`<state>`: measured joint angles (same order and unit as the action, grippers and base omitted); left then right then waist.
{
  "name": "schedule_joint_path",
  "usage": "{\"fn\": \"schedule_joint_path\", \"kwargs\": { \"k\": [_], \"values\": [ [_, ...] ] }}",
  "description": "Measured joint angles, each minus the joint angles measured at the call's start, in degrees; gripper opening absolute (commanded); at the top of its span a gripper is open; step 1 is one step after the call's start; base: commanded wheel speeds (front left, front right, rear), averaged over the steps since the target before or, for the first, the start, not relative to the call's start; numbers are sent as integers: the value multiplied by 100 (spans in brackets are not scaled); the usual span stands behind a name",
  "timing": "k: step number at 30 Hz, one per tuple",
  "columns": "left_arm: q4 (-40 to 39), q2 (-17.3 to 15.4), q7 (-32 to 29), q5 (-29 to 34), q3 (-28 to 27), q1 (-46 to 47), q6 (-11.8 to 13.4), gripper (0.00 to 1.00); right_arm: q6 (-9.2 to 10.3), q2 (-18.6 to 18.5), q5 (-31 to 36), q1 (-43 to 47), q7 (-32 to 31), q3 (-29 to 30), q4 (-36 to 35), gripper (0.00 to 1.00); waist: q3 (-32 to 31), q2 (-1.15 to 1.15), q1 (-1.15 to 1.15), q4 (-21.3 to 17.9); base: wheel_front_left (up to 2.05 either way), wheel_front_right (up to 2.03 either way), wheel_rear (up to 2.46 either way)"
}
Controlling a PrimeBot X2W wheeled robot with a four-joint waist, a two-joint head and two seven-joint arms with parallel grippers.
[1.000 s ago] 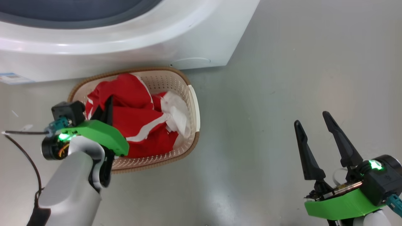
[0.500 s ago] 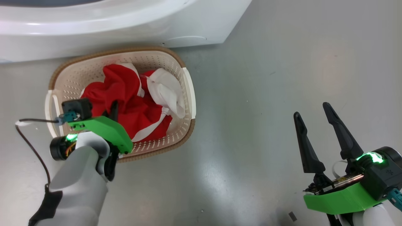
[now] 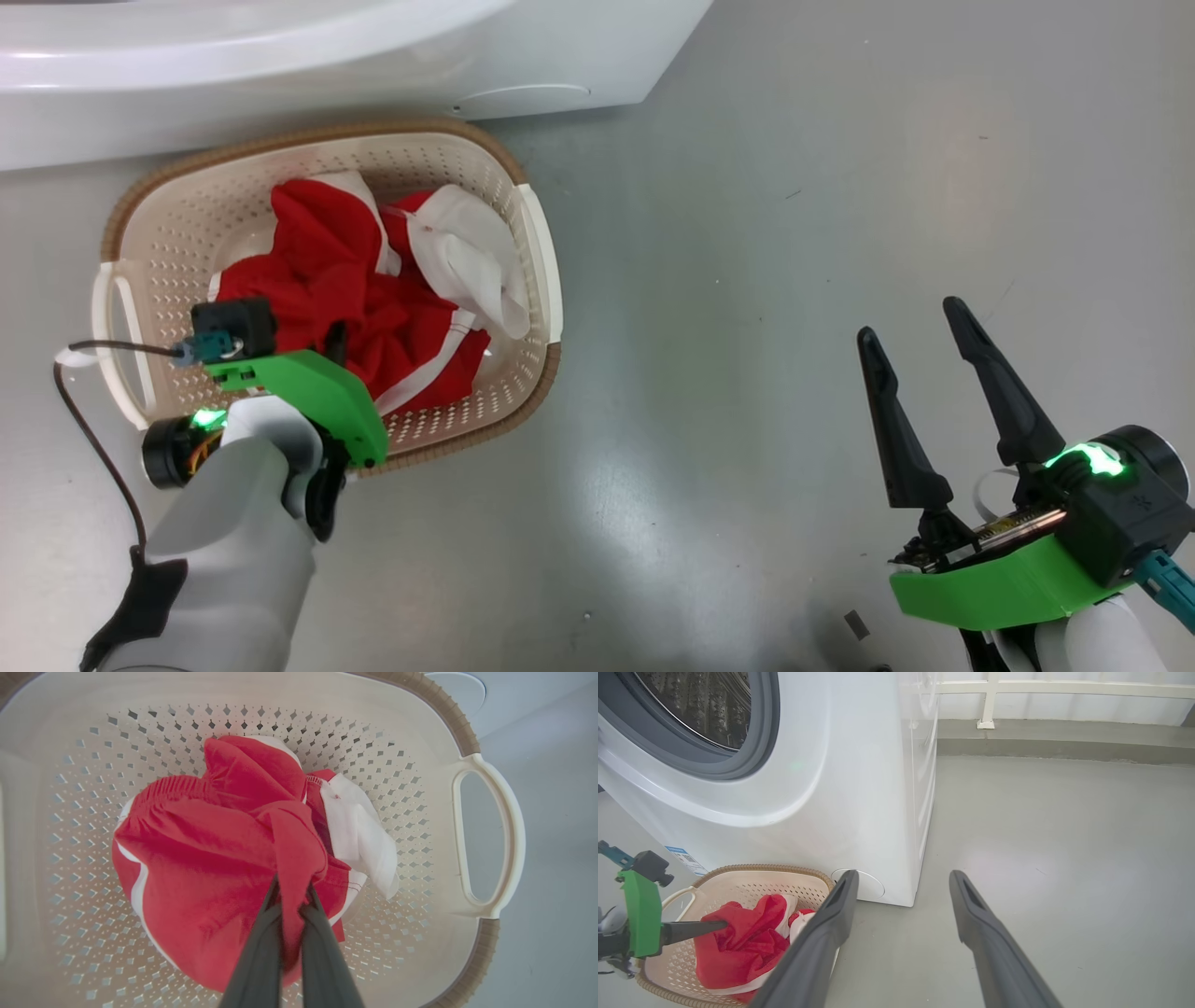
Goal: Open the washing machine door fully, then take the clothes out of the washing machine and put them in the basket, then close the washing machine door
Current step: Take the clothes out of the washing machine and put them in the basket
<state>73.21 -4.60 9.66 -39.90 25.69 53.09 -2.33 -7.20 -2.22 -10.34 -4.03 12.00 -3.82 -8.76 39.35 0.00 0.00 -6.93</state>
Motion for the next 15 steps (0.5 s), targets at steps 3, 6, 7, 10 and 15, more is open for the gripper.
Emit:
{"fn": "schedule_joint_path", "kwargs": {
  "k": [3, 6, 7, 10, 15],
  "values": [
    [22, -5, 1, -2, 10, 0, 5, 100, 0, 0, -9, 0, 35, -10, 41, 100, -41, 0, 0, -2, 0, 0, 0],
    [43, -23, 21, -55, -13, -2, 3, 100, 0, 0, -18, -1, 56, -20, 93, 100, -103, 0, 0, 7, 0, 0, 0],
    [47, -38, 54, -54, -12, -3, 3, 100, 0, 0, -18, -1, 59, -31, 111, 100, -129, 0, 0, 11, 0, 0, 0],
    [58, -71, 69, -83, -22, -16, -18, 100, 0, 0, -25, -1, 62, -41, 158, 100, -226, 0, 0, 31, 0, 0, 0],
    [65, -119, 261, -82, 18, -142, -80, 100, 0, -1, -34, 1, 91, -43, 252, 100, -443, 0, 0, 82, 0, 0, 0]
  ]
}}
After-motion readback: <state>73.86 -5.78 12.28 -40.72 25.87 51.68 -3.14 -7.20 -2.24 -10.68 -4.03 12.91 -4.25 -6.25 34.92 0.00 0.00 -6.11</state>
